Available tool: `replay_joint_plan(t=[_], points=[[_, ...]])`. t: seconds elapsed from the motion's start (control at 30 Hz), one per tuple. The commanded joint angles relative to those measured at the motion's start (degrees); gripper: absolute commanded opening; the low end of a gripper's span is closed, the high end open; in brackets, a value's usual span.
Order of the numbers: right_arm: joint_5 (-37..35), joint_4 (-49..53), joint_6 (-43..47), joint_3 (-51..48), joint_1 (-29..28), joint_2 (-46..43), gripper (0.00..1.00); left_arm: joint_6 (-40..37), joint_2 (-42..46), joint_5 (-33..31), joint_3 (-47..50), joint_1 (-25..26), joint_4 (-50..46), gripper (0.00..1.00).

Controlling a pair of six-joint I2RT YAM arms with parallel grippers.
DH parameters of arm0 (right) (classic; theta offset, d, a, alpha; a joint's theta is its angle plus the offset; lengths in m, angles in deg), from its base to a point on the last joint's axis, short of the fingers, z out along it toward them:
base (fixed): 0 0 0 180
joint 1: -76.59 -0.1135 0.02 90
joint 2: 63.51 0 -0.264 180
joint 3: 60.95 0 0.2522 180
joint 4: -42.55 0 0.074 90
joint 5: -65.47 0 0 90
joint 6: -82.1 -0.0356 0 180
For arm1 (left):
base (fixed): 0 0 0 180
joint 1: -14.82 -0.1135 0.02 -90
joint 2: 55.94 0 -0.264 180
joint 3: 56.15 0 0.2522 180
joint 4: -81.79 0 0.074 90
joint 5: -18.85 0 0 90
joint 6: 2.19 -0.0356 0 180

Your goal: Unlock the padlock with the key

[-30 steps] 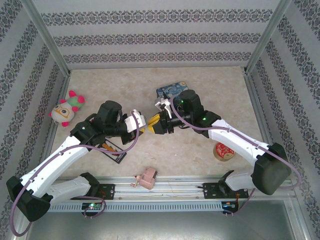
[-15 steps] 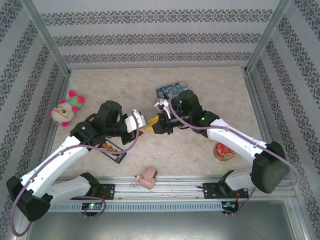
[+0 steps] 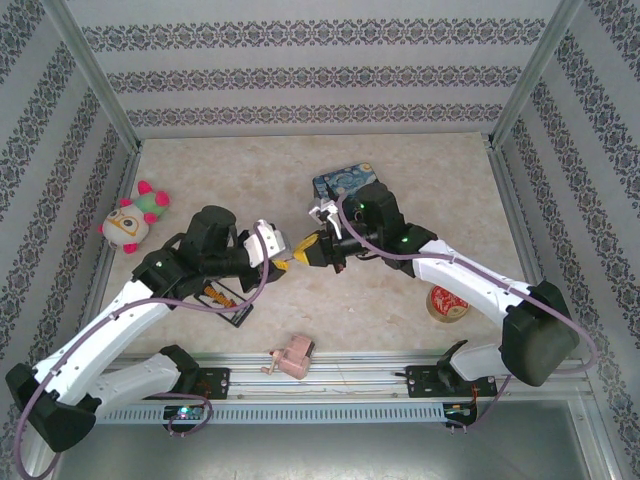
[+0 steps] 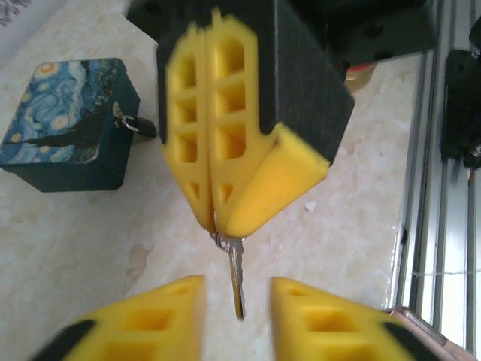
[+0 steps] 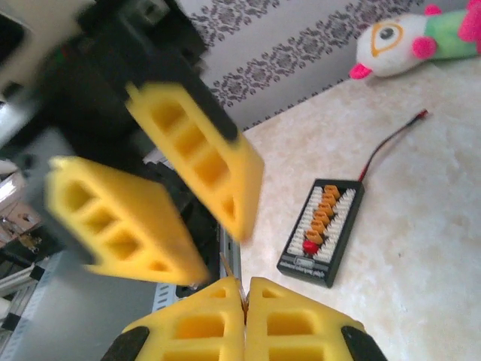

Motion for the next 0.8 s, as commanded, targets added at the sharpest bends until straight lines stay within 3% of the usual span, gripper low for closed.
replay_joint_plan(t=[0.0, 0.13, 0.3, 0.4, 0.77], points=[[-0.78, -3.38, -4.1, -2.21, 2.1, -0.96, 0.0, 5.35, 3.81, 1.03, 1.85, -0.55, 7.66, 0.49], [-2.09, -6.65, -9.57, -3.8, 3.89, -1.86, 0.0, 15.23, 7.26, -2.0, 5.05, -0.55, 17.42, 0.61], [-8.16, -8.43, -17.01, -5.56, 5.53, -4.61, 0.0, 29.58, 8.93, -9.18, 9.29, -0.55, 30.78, 0.63], [-10.17, -10.98, -23.06, -6.71, 7.48, -5.47, 0.0, 35.93, 7.42, -14.12, 10.38, -0.54, 34.01, 0.61], [-12.85, -22.26, -40.44, -9.33, 10.69, -7.24, 0.0, 46.29, -4.49, -7.91, 7.44, -0.55, 42.43, 0.59]])
